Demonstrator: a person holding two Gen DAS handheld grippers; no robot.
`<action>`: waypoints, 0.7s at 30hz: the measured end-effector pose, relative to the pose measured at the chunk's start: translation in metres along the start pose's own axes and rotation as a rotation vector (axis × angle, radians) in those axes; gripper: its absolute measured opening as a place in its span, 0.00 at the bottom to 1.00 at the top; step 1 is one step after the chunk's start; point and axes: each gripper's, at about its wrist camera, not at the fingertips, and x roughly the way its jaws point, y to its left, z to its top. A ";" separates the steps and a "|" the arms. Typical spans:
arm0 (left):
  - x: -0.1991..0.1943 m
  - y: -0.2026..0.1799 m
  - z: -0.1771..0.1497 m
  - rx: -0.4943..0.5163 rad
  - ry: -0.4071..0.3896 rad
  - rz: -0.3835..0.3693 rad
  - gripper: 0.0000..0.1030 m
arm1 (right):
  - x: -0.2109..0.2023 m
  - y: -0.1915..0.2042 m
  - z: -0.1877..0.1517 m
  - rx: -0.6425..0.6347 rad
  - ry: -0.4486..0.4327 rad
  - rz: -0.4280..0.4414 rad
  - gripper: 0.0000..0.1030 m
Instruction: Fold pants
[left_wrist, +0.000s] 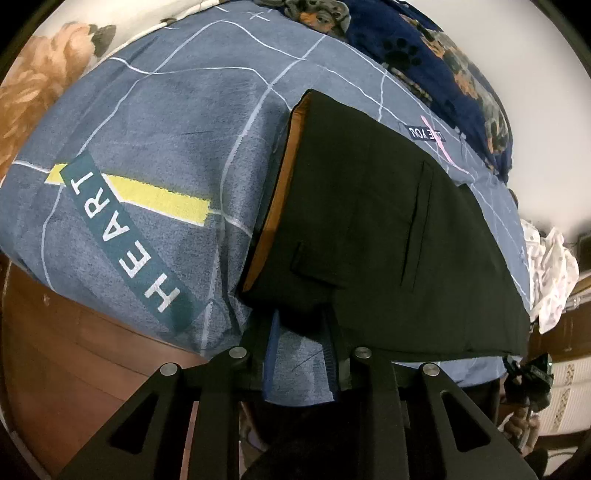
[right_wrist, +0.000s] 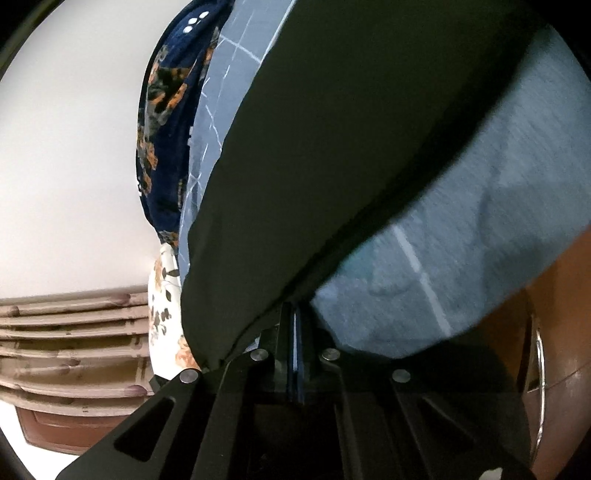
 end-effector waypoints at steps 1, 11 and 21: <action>0.000 0.000 0.000 0.000 -0.001 -0.001 0.24 | 0.000 0.001 0.001 -0.002 -0.001 0.028 0.04; -0.028 -0.022 -0.005 0.072 -0.138 0.097 0.24 | 0.019 0.008 0.010 0.062 0.021 0.108 0.29; -0.009 -0.105 0.003 0.306 -0.142 0.022 0.25 | 0.033 0.012 0.007 0.081 -0.003 0.132 0.33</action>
